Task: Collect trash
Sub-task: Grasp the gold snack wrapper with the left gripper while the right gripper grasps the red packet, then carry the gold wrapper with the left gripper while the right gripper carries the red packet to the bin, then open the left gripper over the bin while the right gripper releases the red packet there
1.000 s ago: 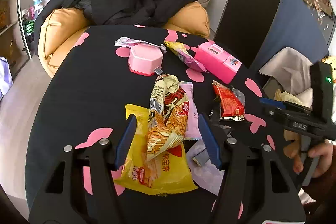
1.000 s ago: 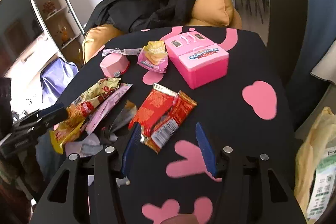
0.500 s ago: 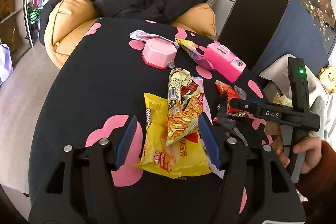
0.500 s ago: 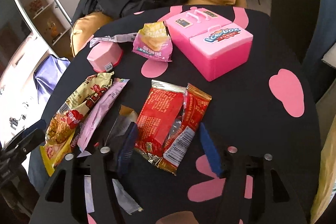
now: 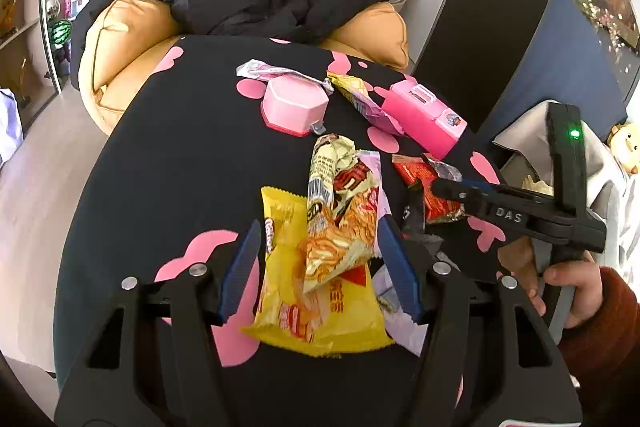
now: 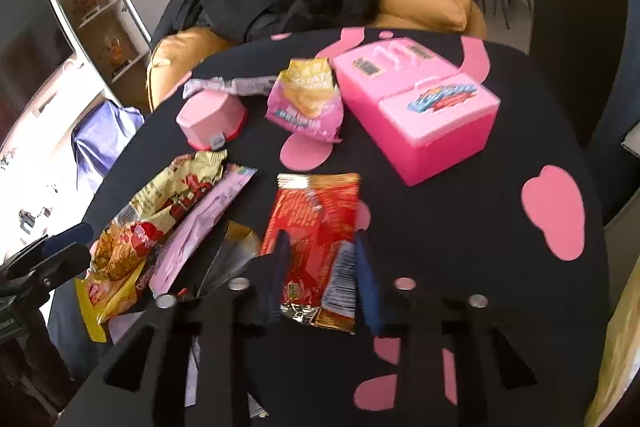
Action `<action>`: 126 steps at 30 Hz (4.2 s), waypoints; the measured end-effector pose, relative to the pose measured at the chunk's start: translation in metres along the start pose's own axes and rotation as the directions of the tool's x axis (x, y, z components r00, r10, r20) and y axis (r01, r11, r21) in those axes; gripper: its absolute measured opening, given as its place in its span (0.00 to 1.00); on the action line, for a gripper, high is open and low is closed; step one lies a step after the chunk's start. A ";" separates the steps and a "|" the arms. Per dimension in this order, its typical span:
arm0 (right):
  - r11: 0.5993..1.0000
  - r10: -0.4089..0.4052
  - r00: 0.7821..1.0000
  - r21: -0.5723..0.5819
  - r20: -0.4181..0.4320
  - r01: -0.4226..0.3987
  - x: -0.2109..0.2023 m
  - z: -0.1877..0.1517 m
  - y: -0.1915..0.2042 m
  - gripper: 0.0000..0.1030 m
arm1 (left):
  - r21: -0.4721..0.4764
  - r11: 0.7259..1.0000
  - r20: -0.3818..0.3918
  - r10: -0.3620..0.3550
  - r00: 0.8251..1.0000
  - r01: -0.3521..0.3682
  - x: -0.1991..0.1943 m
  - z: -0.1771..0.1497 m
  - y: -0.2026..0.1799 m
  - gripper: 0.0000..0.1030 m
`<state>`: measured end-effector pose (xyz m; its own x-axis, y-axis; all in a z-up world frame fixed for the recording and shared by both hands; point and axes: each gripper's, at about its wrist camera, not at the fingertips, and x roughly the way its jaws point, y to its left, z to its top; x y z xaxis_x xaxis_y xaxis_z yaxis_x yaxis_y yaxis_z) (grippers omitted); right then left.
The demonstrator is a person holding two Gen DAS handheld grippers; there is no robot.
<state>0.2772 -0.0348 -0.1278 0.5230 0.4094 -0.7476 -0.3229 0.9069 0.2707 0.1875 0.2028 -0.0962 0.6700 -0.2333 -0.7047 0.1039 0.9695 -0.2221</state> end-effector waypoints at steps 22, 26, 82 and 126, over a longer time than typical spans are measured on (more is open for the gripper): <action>0.996 -0.055 0.989 -0.066 0.135 0.064 -0.106 -0.020 -0.032 0.08 | -0.010 1.000 0.005 0.025 1.000 -0.025 -0.004 0.020 -0.034 0.24; 0.994 -0.072 0.989 -0.077 0.129 0.083 -0.119 -0.023 -0.037 0.08 | 0.010 1.000 0.062 0.007 0.998 -0.007 -0.025 0.028 -0.049 0.24; 0.899 -0.426 0.810 0.291 0.404 0.328 -0.331 -0.112 -0.242 0.08 | 0.430 0.789 -0.280 -0.346 0.896 0.439 0.065 -0.021 -0.396 0.24; 0.906 -0.418 0.908 0.076 0.013 0.416 -0.159 -0.132 -0.239 0.08 | 0.262 0.921 -0.185 -0.247 0.951 0.290 0.044 -0.019 -0.285 0.46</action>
<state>0.1674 -0.3298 -0.1535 0.6201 -0.0064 -0.7845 -0.0147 0.9997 -0.0198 0.1730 -0.0848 -0.0768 0.4755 -0.4750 -0.7404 0.4821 0.8448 -0.2324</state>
